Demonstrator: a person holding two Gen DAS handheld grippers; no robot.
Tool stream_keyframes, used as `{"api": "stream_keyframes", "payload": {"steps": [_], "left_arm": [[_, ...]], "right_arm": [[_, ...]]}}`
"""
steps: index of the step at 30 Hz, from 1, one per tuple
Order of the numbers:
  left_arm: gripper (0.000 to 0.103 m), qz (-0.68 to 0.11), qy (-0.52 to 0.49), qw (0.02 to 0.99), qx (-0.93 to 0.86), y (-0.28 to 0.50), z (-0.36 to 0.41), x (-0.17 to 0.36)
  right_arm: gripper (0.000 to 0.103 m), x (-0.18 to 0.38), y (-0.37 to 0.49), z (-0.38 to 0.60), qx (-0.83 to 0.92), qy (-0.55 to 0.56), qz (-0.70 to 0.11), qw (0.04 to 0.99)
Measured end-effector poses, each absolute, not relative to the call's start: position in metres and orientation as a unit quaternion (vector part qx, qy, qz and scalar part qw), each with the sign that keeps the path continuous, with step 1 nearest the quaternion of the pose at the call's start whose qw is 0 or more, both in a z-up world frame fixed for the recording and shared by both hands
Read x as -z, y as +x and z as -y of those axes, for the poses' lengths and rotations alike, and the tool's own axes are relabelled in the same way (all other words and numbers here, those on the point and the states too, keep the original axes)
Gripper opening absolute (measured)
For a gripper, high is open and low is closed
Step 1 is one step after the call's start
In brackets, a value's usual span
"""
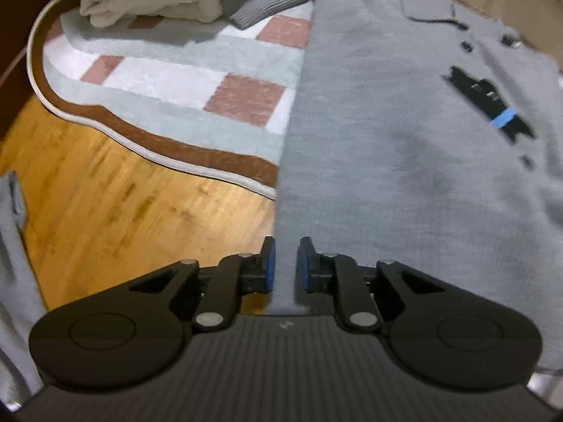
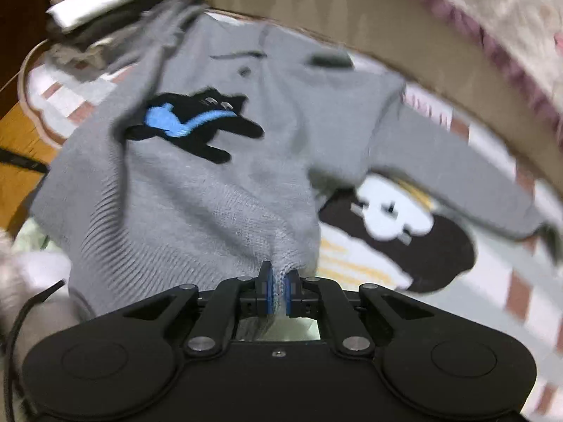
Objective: Fold clothes
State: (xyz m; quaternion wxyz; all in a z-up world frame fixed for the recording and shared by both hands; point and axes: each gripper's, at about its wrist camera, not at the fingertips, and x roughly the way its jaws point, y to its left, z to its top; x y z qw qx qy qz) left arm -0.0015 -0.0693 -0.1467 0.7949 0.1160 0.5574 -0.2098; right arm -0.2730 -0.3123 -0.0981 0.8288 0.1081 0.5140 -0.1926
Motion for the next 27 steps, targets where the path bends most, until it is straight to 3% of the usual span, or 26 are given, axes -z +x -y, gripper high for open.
{"api": "stream_keyframes", "payload": {"steps": [2,6,8,13,15,16,18,20,22,25,27], "left_arm": [[0.043,-0.568,0.1,0.788,0.216,0.001,0.069,0.145],[0.048,-0.591,0.097,0.777,0.195,0.006,0.067,0.161],[0.058,-0.601,0.102,0.77,0.19,0.008,0.071,0.17],[0.06,-0.594,0.141,0.769,0.192,0.002,0.086,0.176],[0.064,-0.592,0.148,0.771,0.182,0.0,0.088,0.176],[0.071,-0.591,0.151,0.772,0.176,-0.001,0.089,0.177],[0.075,-0.61,0.129,0.766,0.156,0.003,0.082,0.176],[0.069,-0.633,0.058,0.756,0.156,0.007,0.064,0.171],[0.067,-0.642,-0.008,0.749,0.161,0.01,0.047,0.165],[0.067,-0.624,0.025,0.768,0.145,0.003,0.048,0.158],[0.073,-0.611,0.06,0.778,0.135,-0.002,0.053,0.156]], "right_arm": [[0.008,0.113,-0.271,0.319,0.188,0.133,-0.513,0.827],[0.012,0.124,-0.265,0.318,0.16,0.175,-0.503,0.831],[0.013,0.126,-0.263,0.314,0.158,0.171,-0.505,0.831],[0.013,0.129,-0.261,0.315,0.16,0.18,-0.502,0.831],[0.015,0.13,-0.261,0.315,0.161,0.179,-0.5,0.832],[0.015,0.13,-0.262,0.315,0.161,0.18,-0.5,0.832],[0.018,0.131,-0.263,0.316,0.164,0.182,-0.501,0.83],[0.035,0.133,-0.266,0.317,0.17,0.183,-0.521,0.816],[0.037,0.133,-0.27,0.316,0.162,0.196,-0.531,0.808],[0.04,0.136,-0.275,0.317,0.127,0.24,-0.533,0.802],[0.044,0.141,-0.274,0.318,0.105,0.272,-0.525,0.799]]}}
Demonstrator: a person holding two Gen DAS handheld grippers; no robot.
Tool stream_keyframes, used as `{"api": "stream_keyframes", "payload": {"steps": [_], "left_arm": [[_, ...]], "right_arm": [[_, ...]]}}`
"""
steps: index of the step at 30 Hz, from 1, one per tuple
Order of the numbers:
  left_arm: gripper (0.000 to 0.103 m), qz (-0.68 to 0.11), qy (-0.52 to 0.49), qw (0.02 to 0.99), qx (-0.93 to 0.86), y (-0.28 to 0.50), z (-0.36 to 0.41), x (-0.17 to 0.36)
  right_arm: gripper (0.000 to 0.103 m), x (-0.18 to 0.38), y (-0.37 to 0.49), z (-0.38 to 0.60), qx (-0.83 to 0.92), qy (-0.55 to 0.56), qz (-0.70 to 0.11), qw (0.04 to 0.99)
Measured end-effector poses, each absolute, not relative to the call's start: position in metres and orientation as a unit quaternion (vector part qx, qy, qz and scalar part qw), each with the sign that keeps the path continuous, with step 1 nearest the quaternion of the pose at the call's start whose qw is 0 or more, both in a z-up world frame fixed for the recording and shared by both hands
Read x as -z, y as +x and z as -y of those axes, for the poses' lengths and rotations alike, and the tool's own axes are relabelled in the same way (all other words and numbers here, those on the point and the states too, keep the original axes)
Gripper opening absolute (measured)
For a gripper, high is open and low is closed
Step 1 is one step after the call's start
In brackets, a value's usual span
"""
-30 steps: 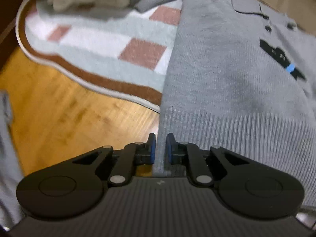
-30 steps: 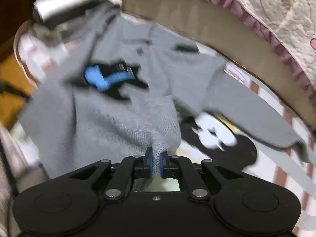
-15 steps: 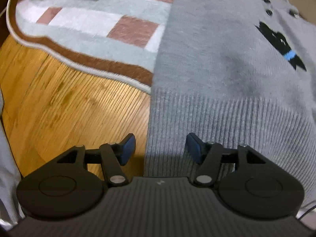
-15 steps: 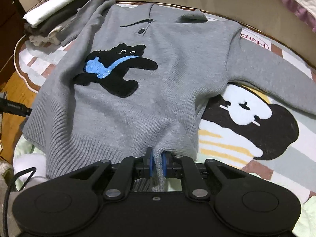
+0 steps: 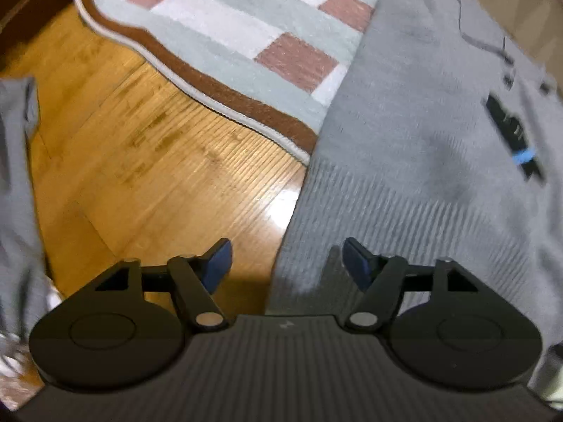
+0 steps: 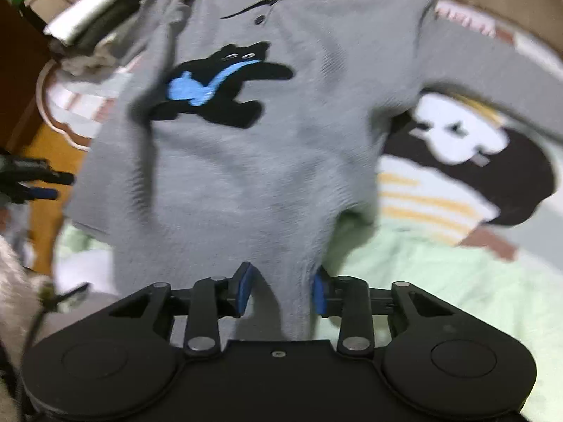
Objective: Fold clothes
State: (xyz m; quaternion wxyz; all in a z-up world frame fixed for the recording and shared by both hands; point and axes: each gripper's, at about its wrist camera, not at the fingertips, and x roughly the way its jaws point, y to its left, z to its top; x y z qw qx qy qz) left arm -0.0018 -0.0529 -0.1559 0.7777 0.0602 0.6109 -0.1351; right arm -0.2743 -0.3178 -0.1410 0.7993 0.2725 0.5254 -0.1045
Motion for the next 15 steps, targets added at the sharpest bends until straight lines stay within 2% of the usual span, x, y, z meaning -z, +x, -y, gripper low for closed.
{"api": "stream_keyframes", "payload": {"steps": [1,3,5,6,7,8,9,12,15], "left_arm": [[0.073,-0.615,0.076,0.771,0.149,-0.005,0.061,0.161],[0.074,-0.622,0.098,0.758,0.171,-0.009,0.073,0.173],[0.082,-0.611,0.117,0.764,0.171,-0.009,0.08,0.18],[0.082,-0.606,0.127,0.767,0.171,-0.01,0.083,0.183],[0.071,-0.6,0.134,0.769,0.174,-0.01,0.087,0.186],[0.031,-0.597,0.123,0.767,0.2,-0.011,0.088,0.182],[0.017,-0.593,0.113,0.766,0.223,-0.012,0.089,0.177],[0.011,-0.523,0.188,0.801,0.22,-0.027,0.095,0.153],[0.01,-0.466,0.133,0.85,0.205,-0.021,0.068,0.104]], "right_arm": [[0.048,0.144,-0.273,0.317,0.096,0.285,-0.521,0.799],[0.049,0.152,-0.268,0.314,0.091,0.293,-0.518,0.798],[0.049,0.159,-0.263,0.311,0.086,0.3,-0.515,0.798],[0.049,0.16,-0.262,0.31,0.081,0.298,-0.51,0.803],[0.043,0.16,-0.261,0.309,0.075,0.295,-0.504,0.808],[0.023,0.16,-0.26,0.308,0.069,0.293,-0.498,0.813],[0.02,0.159,-0.26,0.308,0.067,0.289,-0.49,0.82],[0.018,0.151,-0.262,0.314,0.063,0.29,-0.466,0.834],[0.017,0.128,-0.263,0.328,0.037,0.292,-0.452,0.842]]}}
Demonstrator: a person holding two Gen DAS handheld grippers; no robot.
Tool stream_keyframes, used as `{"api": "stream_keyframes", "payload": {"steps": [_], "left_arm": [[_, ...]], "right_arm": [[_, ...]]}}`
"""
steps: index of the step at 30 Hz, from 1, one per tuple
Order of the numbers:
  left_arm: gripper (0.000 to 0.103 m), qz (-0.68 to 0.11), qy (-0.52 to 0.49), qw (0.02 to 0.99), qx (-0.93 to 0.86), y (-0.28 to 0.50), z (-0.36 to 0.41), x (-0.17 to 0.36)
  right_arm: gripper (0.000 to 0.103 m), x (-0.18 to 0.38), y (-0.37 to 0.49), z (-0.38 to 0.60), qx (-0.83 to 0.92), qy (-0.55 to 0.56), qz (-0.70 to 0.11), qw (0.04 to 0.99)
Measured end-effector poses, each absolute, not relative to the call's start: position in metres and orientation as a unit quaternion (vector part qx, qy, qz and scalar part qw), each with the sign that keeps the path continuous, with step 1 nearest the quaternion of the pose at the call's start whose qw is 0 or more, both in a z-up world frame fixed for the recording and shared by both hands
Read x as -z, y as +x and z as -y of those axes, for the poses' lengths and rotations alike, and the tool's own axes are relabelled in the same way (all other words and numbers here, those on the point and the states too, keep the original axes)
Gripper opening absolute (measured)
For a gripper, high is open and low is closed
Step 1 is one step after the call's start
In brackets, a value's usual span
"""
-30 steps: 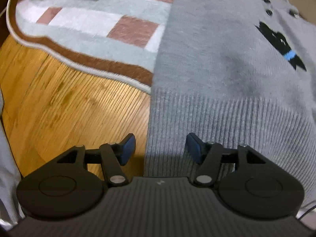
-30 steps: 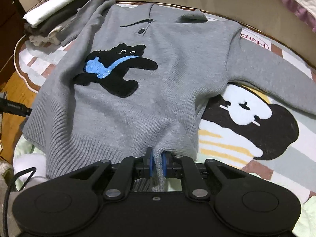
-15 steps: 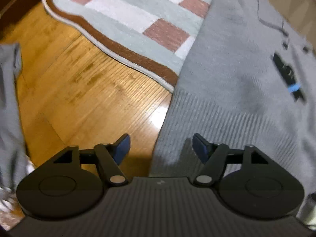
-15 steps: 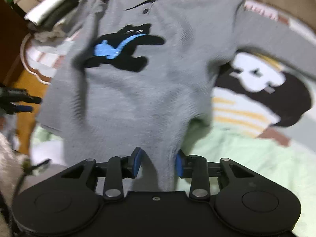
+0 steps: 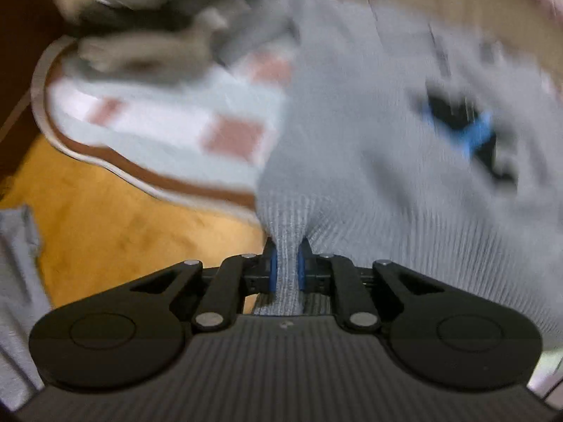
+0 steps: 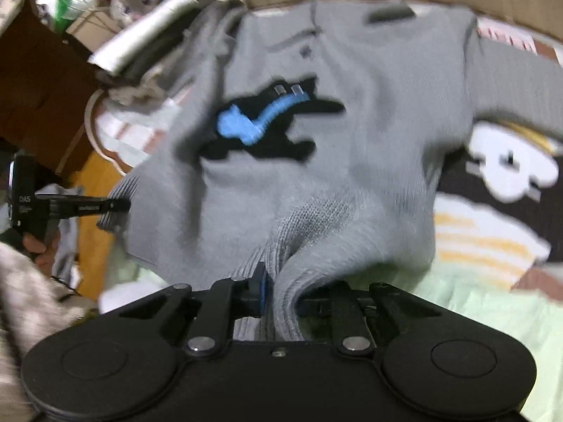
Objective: Fold clothes
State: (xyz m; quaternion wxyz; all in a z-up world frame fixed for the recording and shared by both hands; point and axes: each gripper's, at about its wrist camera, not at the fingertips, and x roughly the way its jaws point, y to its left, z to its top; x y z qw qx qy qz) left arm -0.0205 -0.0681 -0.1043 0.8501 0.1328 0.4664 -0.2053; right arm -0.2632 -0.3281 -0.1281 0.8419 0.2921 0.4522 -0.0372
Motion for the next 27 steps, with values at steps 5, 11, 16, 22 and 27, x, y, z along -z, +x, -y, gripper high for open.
{"api": "stream_keyframes", "payload": {"steps": [5,11,16,22,27], "left_arm": [[0.01,-0.386,0.078,0.909,0.139,-0.007,0.013,0.04],[0.011,-0.476,0.097,0.866,0.12,0.017,-0.003,0.089],[0.017,-0.506,0.149,0.842,0.112,0.024,0.01,0.115],[0.035,-0.479,0.146,0.864,0.056,0.016,0.001,0.096],[0.042,-0.465,0.048,0.875,0.123,0.022,0.005,0.064]], "right_arm": [[0.011,0.083,-0.27,0.356,-0.032,0.394,-0.418,0.818],[0.011,0.106,-0.265,0.334,-0.04,0.395,-0.47,0.789],[0.017,0.161,-0.254,0.306,-0.011,0.361,-0.562,0.744],[0.025,0.126,-0.257,0.324,0.02,0.344,-0.54,0.768],[0.037,0.06,-0.24,0.348,0.031,0.306,-0.452,0.837]]}}
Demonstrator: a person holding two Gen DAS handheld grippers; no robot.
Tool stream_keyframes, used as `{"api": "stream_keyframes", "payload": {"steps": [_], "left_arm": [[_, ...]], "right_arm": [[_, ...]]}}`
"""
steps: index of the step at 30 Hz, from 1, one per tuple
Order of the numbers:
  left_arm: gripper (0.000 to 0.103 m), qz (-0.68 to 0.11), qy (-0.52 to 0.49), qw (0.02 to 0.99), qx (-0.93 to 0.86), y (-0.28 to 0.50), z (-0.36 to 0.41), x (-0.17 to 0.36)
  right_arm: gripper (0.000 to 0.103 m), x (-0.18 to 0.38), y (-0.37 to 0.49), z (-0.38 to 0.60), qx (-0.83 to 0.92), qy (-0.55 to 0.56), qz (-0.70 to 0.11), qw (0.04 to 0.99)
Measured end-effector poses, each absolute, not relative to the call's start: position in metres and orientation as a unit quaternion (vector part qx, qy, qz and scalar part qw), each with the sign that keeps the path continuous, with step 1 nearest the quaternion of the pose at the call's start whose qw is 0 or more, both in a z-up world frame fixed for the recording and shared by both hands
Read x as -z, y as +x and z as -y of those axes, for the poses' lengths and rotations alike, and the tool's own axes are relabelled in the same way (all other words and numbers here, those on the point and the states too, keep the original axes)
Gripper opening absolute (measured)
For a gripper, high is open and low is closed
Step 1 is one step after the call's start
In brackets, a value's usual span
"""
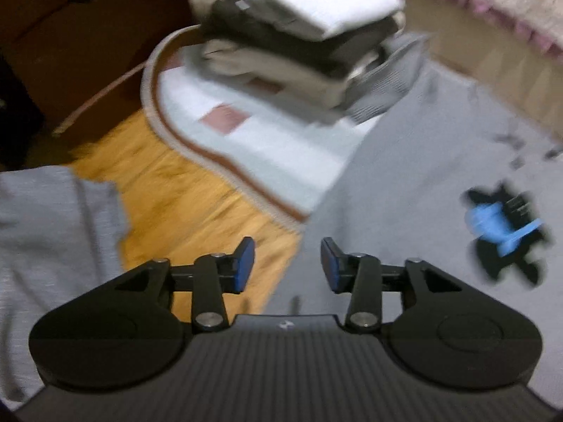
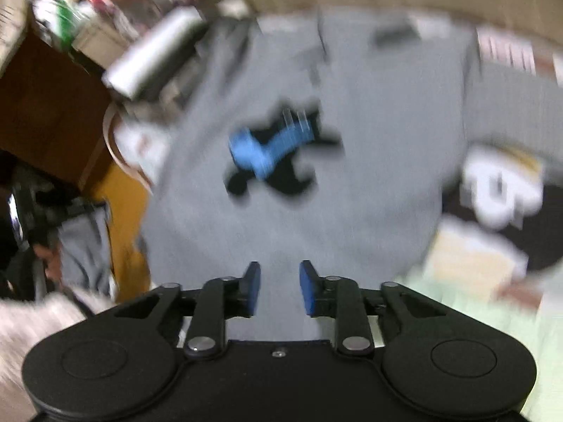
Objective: Fold clothes
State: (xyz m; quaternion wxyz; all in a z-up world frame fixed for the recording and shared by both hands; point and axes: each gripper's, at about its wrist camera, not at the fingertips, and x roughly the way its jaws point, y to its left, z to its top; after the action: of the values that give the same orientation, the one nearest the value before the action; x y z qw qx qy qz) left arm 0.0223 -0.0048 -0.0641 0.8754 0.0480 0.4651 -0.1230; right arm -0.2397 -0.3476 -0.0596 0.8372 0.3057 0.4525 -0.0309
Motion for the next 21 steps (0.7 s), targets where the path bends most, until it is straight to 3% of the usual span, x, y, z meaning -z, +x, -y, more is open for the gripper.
{"api": "stream_keyframes", "payload": {"steps": [8,12,18,21], "left_arm": [[0.047,-0.441,0.002,0.883,0.16,0.081,0.044,0.042],[0.048,-0.421,-0.012,0.894,0.152,0.119,0.053,0.062],[0.048,-0.362,0.001,0.921,0.146,0.144,0.045,0.119],[0.045,-0.349,-0.024,0.923,0.162,0.157,0.031,0.14]], "right_arm": [[0.04,-0.015,-0.087,0.321,-0.029,0.187,-0.397,0.898],[0.047,-0.029,-0.009,0.3,-0.06,0.14,-0.412,0.898],[0.047,0.015,0.072,0.287,-0.056,0.065,-0.406,0.91],[0.047,0.043,0.09,0.29,-0.077,0.115,-0.399,0.906]]}}
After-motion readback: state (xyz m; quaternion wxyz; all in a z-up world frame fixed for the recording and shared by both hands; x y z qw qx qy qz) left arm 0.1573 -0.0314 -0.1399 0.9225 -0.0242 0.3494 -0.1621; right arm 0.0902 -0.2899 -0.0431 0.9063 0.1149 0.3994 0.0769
